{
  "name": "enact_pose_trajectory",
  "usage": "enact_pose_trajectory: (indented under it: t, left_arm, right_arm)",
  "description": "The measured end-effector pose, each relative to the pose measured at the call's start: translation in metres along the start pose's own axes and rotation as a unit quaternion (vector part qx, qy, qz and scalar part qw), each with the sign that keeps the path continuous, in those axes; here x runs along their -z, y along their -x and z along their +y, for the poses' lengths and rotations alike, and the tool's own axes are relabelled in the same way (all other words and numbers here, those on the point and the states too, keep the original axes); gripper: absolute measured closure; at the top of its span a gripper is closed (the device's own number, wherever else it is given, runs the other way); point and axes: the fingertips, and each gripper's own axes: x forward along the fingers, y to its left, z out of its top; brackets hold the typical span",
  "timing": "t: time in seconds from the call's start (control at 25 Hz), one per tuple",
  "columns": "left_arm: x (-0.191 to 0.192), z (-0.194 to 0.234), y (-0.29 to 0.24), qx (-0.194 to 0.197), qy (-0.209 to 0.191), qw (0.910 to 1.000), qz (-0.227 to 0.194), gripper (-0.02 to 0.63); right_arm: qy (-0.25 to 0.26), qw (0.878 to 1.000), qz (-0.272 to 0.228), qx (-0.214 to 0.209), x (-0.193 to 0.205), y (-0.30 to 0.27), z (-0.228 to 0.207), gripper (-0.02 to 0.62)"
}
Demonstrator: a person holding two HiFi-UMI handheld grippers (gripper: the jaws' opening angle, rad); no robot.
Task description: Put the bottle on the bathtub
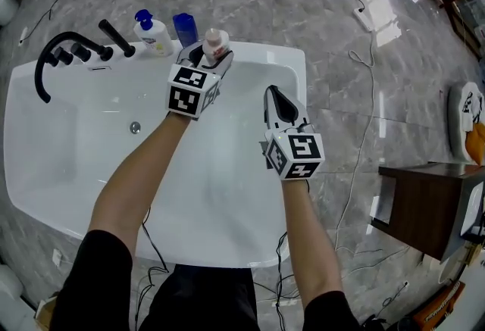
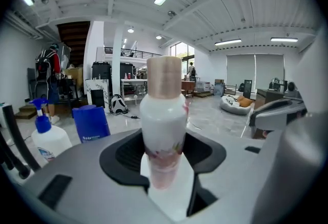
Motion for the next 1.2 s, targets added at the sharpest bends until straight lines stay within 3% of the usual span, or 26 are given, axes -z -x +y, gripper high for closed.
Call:
enact_pose_trajectory:
  t: [0.28,0.56,0.84,1.2]
  left_arm:
    - [0.003,0.017,-0.042,-0.016,-0.015,0.9995,0.022,0.383]
    - [0.001,0.023,-0.058,-0.021,-0.019,0.9995,0.014,0.383]
    - [0.009,0.025,-0.057,-0.032,0.032,0.9985,0.029,0.380]
    - [0.024,0.014,-0.024,-0.042,0.047,0.9973,0.038,0.380]
  right_arm:
    - [-0.020,1.000,-0.002,-0.010,0.014,-0.012,0.007,0.571]
    - [-0.025,1.000,-0.007,-0.010,0.019,-0.007,0.008,0.571]
    - [-0.029,1.000,0.009,-0.001,0.028,0.005,0.000,0.571]
    - [-0.032,0.999,0.012,0.005,0.025,0.028,-0.003,0.571]
